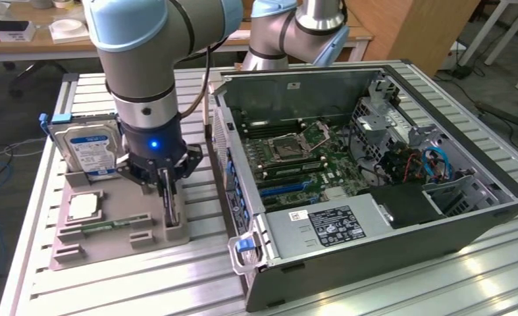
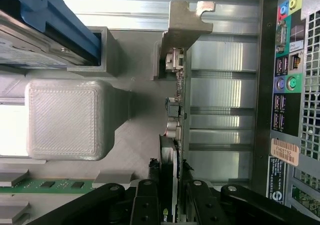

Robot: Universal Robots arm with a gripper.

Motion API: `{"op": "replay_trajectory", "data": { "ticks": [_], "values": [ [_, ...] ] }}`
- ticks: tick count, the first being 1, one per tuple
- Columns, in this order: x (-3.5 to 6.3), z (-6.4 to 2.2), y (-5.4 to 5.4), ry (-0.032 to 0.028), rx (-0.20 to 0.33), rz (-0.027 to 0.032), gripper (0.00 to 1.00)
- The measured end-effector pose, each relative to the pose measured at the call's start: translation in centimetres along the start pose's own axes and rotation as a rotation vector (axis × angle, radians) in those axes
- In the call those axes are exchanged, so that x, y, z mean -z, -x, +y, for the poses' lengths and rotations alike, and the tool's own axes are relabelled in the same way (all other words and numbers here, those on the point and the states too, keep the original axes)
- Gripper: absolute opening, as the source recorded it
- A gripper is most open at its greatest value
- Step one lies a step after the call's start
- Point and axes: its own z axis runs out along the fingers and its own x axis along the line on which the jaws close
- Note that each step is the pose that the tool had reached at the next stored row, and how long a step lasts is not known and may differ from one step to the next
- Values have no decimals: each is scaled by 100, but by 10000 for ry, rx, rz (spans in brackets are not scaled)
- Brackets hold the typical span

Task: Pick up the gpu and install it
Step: 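Pick up the gpu and move the gpu toward the slot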

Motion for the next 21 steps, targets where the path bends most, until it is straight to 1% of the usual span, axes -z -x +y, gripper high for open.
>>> {"op": "replay_trajectory", "data": {
  "ticks": [6,12,16,18,21],
  "values": [
    [64,1,2,-9,2,-2,27],
    [154,3,3,-19,1,-1,27],
    [217,4,4,-20,1,-1,27],
    [275,5,5,-22,1,-2,27],
    [321,6,6,-23,1,-1,27]
  ]
}}
